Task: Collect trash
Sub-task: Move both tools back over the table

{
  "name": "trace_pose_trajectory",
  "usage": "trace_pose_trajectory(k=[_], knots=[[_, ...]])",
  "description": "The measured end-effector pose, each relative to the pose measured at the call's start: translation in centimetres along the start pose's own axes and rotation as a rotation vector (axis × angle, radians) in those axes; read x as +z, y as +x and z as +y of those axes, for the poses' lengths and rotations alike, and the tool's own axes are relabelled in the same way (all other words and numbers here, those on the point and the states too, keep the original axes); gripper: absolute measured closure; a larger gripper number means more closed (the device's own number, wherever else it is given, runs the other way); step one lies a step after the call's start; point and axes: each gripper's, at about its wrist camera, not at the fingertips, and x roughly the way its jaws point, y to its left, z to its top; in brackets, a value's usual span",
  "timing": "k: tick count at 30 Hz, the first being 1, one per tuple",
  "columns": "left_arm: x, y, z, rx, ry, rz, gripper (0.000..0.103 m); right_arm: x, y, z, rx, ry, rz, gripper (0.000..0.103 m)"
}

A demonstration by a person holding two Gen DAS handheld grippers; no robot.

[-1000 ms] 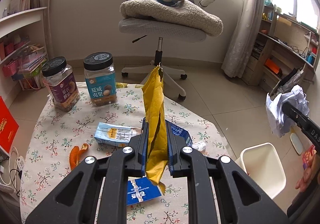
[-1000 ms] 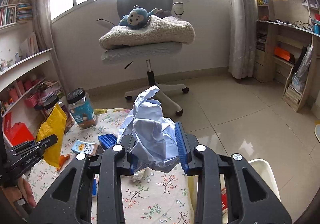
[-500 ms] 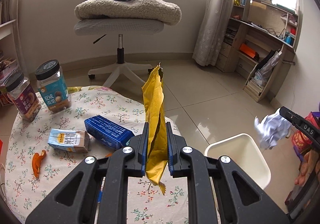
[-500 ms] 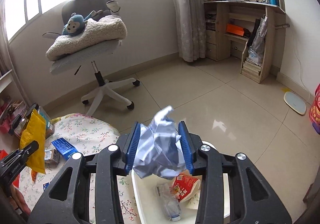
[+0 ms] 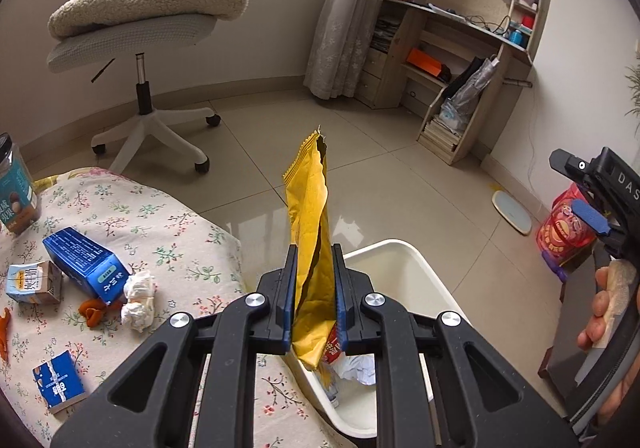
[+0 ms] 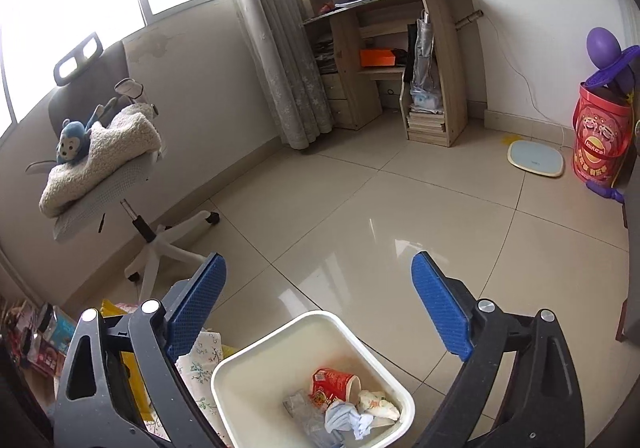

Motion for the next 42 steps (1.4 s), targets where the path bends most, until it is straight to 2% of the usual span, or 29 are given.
trace_pose_trajectory(k=[9, 10, 11, 13, 15, 21, 23, 29, 35, 42], knots=[[0.2, 1.5, -5.5, -0.09, 0.08, 0.023, 0.086, 0.8, -1.2, -1.9, -0.032, 0.044, -0.056, 0.01], [0.3, 1.7, -5.8, -0.104, 0.086, 0.031, 0.081, 0.9, -1.2, -2.0, -0.036, 0.047, -0.061, 0.009], [0.4, 1.8, -6.0, -0.113, 0.087, 0.043, 0.059, 0.9, -1.3, -2.1, -0.042, 0.051, -0.067, 0.008], [0.6, 1.6, -5.8, -0.119, 0.062, 0.04, 0.034, 1.0, -1.6, -2.3, -0.046, 0.057, -0.081, 0.008], [0.8, 1.2, -5.3, -0.112, 0.051, 0.031, 0.034, 1.1, -1.7, -2.4, -0.045, 0.062, -0.086, 0.008], [1.0, -0.2, -2.3, -0.023, 0.021, -0.002, 0.027, 0.6, -1.6, -0.8, -0.044, 0.027, -0.088, 0.007], [1.1, -0.9, -1.3, 0.021, 0.009, -0.023, 0.021, 0.1, -1.7, 0.1, -0.044, -0.002, -0.086, 0.007], [1.0, -3.1, 1.8, 0.162, -0.01, -0.089, 0.014, -2.1, -1.5, 3.6, -0.072, -0.124, -0.08, 0.007], [0.2, -5.1, 5.5, 0.282, -0.072, -0.158, 0.013, -4.0, -1.3, 7.3, -0.047, -0.222, -0.056, 0.007], [-0.5, -5.9, 9.7, 0.367, -0.142, -0.134, 0.013, -5.9, -0.8, 11.9, 0.017, -0.292, 0.0, 0.007]])
